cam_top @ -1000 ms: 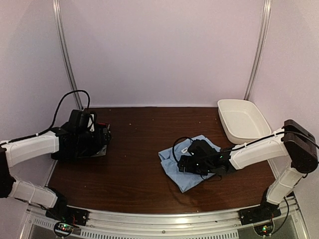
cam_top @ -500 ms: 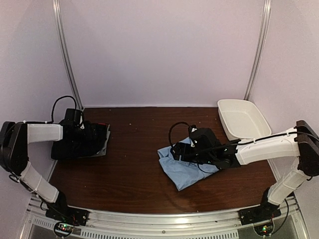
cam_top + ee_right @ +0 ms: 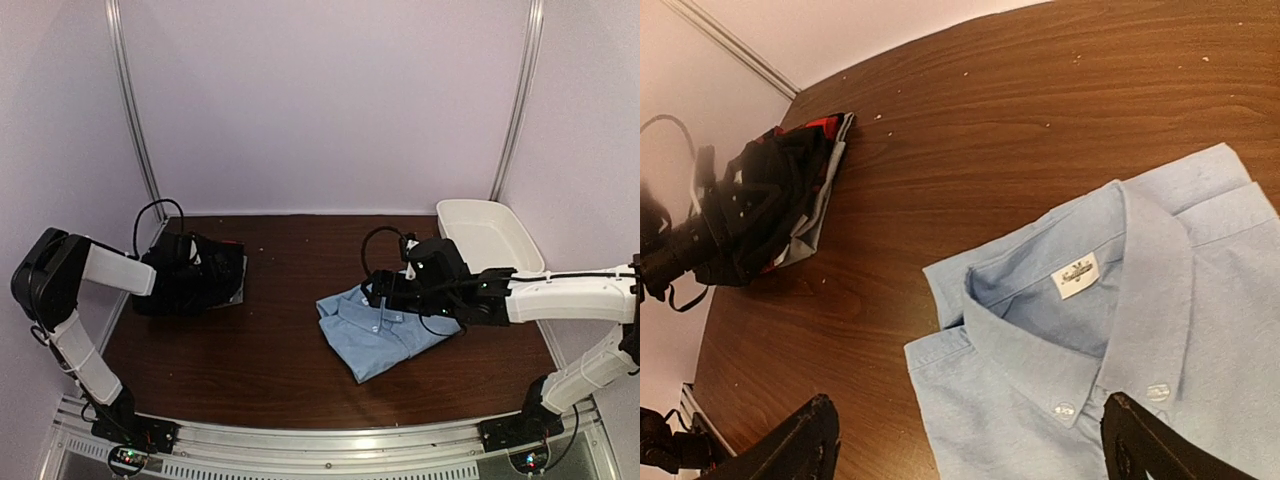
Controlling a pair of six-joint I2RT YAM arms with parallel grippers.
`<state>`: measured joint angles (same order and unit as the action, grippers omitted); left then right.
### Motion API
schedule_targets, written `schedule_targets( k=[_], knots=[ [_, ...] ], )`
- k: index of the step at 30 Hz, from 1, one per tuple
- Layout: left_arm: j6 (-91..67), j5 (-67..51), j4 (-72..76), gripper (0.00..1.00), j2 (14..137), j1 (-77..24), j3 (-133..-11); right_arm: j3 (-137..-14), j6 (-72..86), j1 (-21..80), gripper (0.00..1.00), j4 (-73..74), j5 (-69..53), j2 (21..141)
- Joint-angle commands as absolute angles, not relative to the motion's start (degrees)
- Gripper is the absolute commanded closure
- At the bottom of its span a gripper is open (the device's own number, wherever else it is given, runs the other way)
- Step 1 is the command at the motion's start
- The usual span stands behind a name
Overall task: Fold and stack the long sleeve shirts
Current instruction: Move the square-folded shirt to the center of the board, then rotate the square-folded shirt at the center of the board.
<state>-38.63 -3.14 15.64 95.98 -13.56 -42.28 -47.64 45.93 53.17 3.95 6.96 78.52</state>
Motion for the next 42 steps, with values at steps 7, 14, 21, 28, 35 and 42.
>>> schedule_targets(
  k=[7, 14, 21, 28, 35, 42],
  knots=[
    [-51.2, -7.2, 16.3, 0.05, 104.5, -32.3, -47.1, -44.0, 41.4, 40.3, 0.06, 14.3, 9.4, 71.8],
    [-46.4, -8.9, 12.0, 0.02, 106.1, -34.9, -61.3, -40.1, 36.9, 30.2, 0.04, 15.2, 7.1, 73.0],
    [-40.5, -8.3, 8.9, 0.02, 101.1, -34.9, -66.2, -37.7, 32.6, 22.7, 0.04, 9.0, -3.3, 79.7],
    [-40.6, -12.1, 12.3, 0.02, 93.4, -38.1, -56.0, -41.9, 28.1, 21.2, 0.05, 7.4, -7.7, 90.0],
    [-43.3, -11.6, 16.3, 0.03, 89.0, -46.3, -46.2, -41.6, 26.2, 20.2, 0.18, 5.3, -16.0, 93.9],
    [-50.2, -10.3, 20.0, 0.07, 88.9, -51.2, -38.2, -33.2, 30.1, 22.0, 0.47, -1.9, -22.1, 89.6]
  ],
)
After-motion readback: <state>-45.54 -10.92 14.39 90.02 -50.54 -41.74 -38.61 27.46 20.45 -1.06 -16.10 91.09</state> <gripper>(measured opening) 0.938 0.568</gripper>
